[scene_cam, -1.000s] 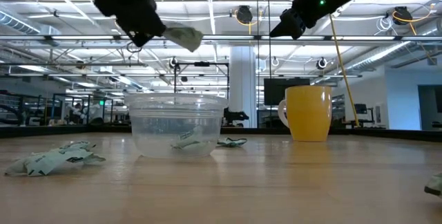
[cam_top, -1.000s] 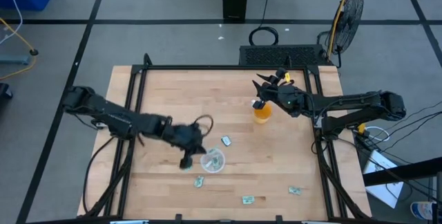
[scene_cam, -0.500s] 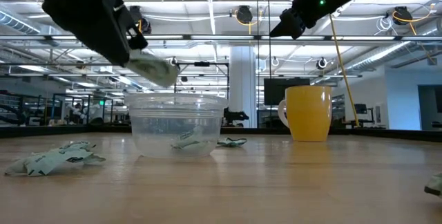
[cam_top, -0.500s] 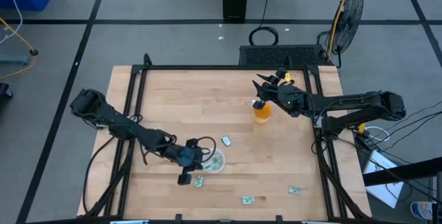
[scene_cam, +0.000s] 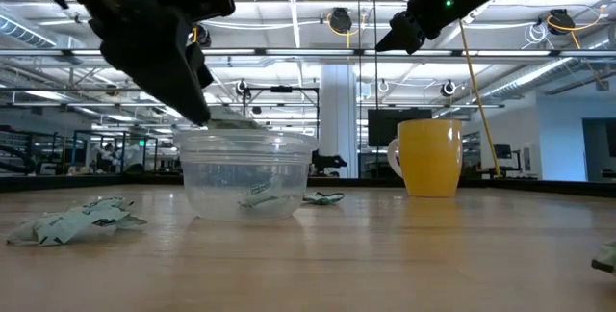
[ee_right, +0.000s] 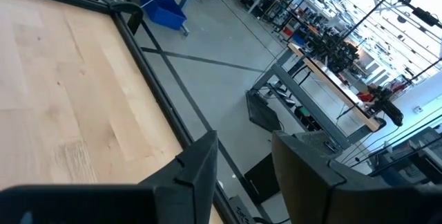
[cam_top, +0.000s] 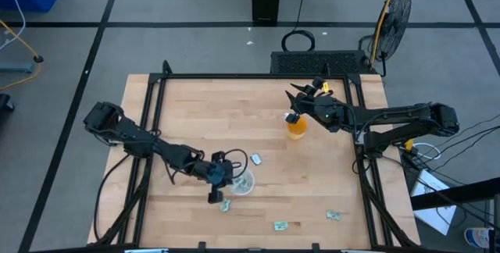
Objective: Pick and place items into bin
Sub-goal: Put the white stevia packet into the transparent bin
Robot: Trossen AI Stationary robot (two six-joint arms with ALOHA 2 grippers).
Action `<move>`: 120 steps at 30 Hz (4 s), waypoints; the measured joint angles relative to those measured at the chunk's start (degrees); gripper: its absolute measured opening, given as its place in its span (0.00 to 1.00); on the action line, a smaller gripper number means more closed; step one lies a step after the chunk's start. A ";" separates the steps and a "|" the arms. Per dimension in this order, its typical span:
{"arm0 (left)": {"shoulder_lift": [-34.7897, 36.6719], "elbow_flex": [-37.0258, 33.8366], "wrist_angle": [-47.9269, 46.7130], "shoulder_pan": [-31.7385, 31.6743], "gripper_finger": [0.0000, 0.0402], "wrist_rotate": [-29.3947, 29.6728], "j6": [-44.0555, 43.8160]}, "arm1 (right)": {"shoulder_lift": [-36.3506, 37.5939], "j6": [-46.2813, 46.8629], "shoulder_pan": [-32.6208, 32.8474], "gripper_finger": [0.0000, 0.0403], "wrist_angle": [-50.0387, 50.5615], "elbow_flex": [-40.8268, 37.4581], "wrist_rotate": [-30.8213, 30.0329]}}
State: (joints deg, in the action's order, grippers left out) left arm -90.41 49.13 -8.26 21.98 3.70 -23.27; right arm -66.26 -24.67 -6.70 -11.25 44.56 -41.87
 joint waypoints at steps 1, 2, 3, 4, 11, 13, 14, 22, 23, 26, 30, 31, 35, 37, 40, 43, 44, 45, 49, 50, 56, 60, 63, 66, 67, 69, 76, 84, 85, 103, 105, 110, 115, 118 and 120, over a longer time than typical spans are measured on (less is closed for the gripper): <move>-0.08 0.04 0.05 -0.37 0.06 -0.13 -0.04 | 0.00 0.00 0.00 0.32 0.00 0.00 0.00; -0.27 0.04 -0.04 -0.82 0.08 -0.72 -0.04 | 0.00 0.00 0.00 0.32 0.00 0.00 0.01; -0.39 0.04 -0.30 -1.14 0.10 -1.35 0.01 | 0.00 0.00 0.00 0.32 0.00 0.00 0.00; -0.39 0.01 -0.45 -1.39 0.12 -1.86 0.07 | 0.00 0.00 0.00 0.32 0.00 0.00 0.02; -0.35 0.01 0.13 -2.42 0.19 -2.09 2.77 | 0.00 0.04 0.01 0.32 0.00 0.00 0.10; -0.34 0.01 0.35 -2.62 0.19 -2.24 4.07 | 0.00 1.07 0.29 0.32 0.07 0.00 1.62; -0.08 0.01 0.38 -2.74 0.19 -2.33 4.79 | 0.00 1.69 0.56 0.32 0.16 0.00 3.62; 3.99 0.06 -1.25 -4.24 0.19 -2.11 9.81 | -0.02 3.20 3.31 0.32 -1.59 0.02 26.36; 4.81 0.05 -2.56 -4.39 0.19 -2.13 10.45 | -0.02 3.87 3.58 0.32 -1.72 0.02 27.03; 6.92 0.05 -3.97 -5.05 0.19 -1.95 11.93 | -0.02 8.72 4.02 0.32 -2.05 0.02 27.02; 9.99 0.06 -7.11 -5.90 0.19 0.20 13.61 | -0.02 15.40 5.07 0.32 -1.23 0.02 27.01; 10.80 0.07 -8.25 -6.08 0.19 0.92 14.22 | -0.02 15.67 5.50 0.32 -0.89 0.02 27.04; 13.44 0.12 -10.80 -6.75 0.19 3.78 15.78 | 1.19 17.77 7.82 0.32 7.58 0.38 27.17; 14.39 -0.02 -13.17 -7.11 0.19 5.56 16.12 | 1.87 22.46 9.10 0.32 17.06 2.32 27.21; 15.13 0.04 -13.88 -7.95 0.19 7.90 17.03 | 2.42 28.20 10.62 0.32 32.57 6.62 27.24; 15.43 0.03 -14.05 -8.93 0.19 9.77 19.26 | 2.43 32.46 11.87 0.32 43.12 10.46 28.09; 15.37 0.04 -14.05 -9.45 0.19 10.29 20.15 | 2.43 33.46 12.16 0.32 45.92 11.43 30.16; 15.37 0.02 -14.21 -9.84 0.19 10.80 20.76 | 2.41 34.92 12.46 0.32 47.83 12.28 33.19; 15.37 0.04 -13.85 -11.78 0.19 12.95 21.72 | 2.42 43.89 15.14 0.32 52.13 13.16 46.06; 15.37 0.04 -13.87 -12.33 0.19 12.97 21.65 | 2.38 46.64 16.34 0.32 53.33 13.16 48.17; 15.37 0.04 -13.26 -14.84 0.19 13.04 20.55 | 0.38 70.96 25.67 0.32 64.27 13.16 55.77; 15.37 0.04 -10.62 -16.35 0.19 13.10 22.58 | -2.84 88.23 34.49 0.32 66.84 12.82 57.43; 15.37 0.04 -8.15 -17.54 0.19 13.37 26.87 | -6.11 96.14 40.75 0.32 60.19 11.12 56.81; 15.37 0.04 -4.03 -19.12 0.19 13.43 32.58 | -10.08 99.66 45.30 0.32 50.91 9.29 54.02; 15.37 0.04 -2.43 -19.71 0.19 13.45 34.53 | -11.58 100.71 46.30 0.32 48.62 9.00 53.90; 15.37 0.04 0.38 -20.83 0.19 13.47 37.20 | -14.42 103.19 47.82 0.32 46.19 8.94 53.94; 15.37 0.04 4.31 -23.96 0.19 13.37 36.65 | -21.36 110.41 52.20 0.32 43.59 8.92 54.18; 15.34 0.04 4.03 -25.29 0.19 13.13 31.76 | -23.95 108.97 53.45 0.32 49.60 8.85 53.94; 15.34 0.04 3.94 -25.29 0.19 13.10 31.31 | -24.18 108.06 53.44 0.32 49.46 8.85 53.87; 15.34 0.04 3.73 -25.22 0.19 11.35 28.73 | -29.00 96.81 53.27 0.21 48.02 8.85 54.04; 15.34 0.04 3.73 -25.22 0.19 11.34 28.74 | -29.00 96.87 53.18 0.14 46.83 8.83 54.12; 15.34 0.04 3.88 -25.24 0.19 11.37 28.97 | -29.11 97.02 52.41 0.02 41.39 8.76 52.48; 15.32 0.04 4.40 -25.86 0.19 13.01 29.10 | -29.03 93.41 49.96 0.02 35.60 8.72 47.60; 15.32 0.04 5.76 -26.35 0.19 13.92 29.30 | -28.61 86.51 46.92 0.01 35.15 8.72 44.83; 15.32 0.04 6.46 -26.62 0.19 14.53 30.73 | -28.37 81.91 44.06 0.01 35.64 8.73 43.31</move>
State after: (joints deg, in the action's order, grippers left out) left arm -75.09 49.17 -1.80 -4.64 18.22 7.46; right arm -94.62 57.24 37.36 24.39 53.28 1.44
